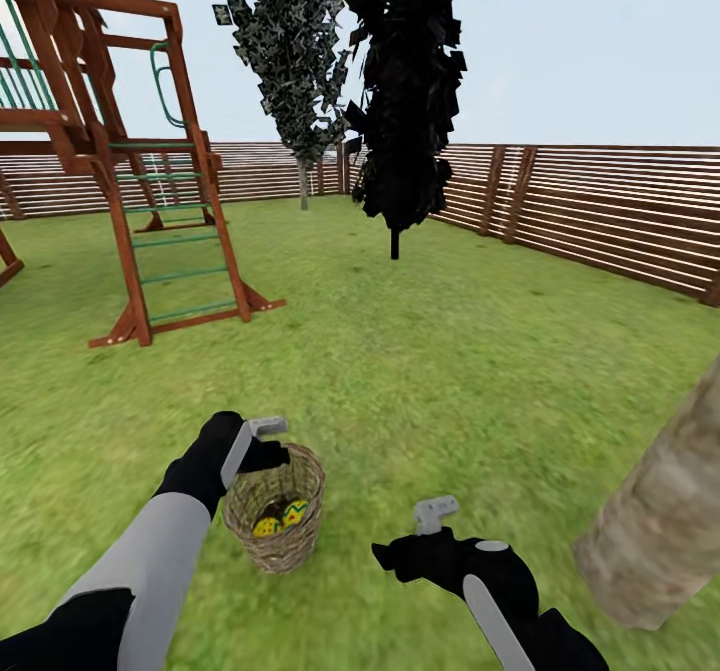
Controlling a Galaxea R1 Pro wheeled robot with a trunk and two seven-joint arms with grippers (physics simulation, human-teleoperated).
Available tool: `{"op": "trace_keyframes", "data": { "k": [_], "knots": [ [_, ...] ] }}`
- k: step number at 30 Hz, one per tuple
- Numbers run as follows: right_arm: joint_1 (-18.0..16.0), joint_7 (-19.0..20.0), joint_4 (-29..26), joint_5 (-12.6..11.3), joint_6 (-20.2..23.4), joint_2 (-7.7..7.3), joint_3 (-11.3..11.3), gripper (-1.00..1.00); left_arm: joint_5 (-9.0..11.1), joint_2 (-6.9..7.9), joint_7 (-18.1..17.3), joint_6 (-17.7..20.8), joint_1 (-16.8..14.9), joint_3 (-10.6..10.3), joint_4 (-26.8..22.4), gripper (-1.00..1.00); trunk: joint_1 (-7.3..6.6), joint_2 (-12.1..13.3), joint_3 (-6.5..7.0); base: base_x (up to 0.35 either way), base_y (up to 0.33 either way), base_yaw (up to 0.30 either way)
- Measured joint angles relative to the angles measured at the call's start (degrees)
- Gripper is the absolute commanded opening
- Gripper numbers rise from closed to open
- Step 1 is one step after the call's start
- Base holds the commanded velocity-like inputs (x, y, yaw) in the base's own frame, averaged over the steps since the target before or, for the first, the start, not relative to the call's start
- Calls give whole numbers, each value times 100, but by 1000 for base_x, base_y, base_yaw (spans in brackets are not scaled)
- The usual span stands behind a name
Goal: Take the three Easter eggs out of the wicker basket on the lawn in the garden, then place them on the lawn next to a single tree (choose any tree) so that all three eggs are next to the same tree and none are left in the basket.
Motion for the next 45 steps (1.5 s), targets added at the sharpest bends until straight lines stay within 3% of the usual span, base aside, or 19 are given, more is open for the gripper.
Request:
{"op": "trace_keyframes", "data": {
  "k": [10,13,18,32,35,37,45],
  "knots": [
    [6,-7,-51,-3,0,-32,-8,100,-37,12,9,47,-8,11,98,100,0,0,0,337,1,0],
    [6,-8,-60,-3,0,-35,-15,100,-48,117,-9,57,-14,15,271,100,0,0,0,323,0,0],
    [7,20,-65,-16,0,-25,-215,100,-17,427,-30,66,-58,50,839,100,1,0,0,248,0,0],
    [7,25,-66,-35,0,-27,-323,100,8,518,-91,355,-80,61,1005,100,2,0,0,182,57,0],
    [7,21,-66,-41,0,-27,-324,100,109,538,-228,562,-85,64,988,100,3,0,0,77,27,0],
    [7,19,-66,-45,1,-28,-326,100,228,627,-404,570,-86,65,1000,100,3,0,0,37,13,0],
    [7,18,-66,-49,3,-25,-325,100,327,778,-631,569,-82,64,1015,100,4,0,0,12,4,0]
  ]
}}
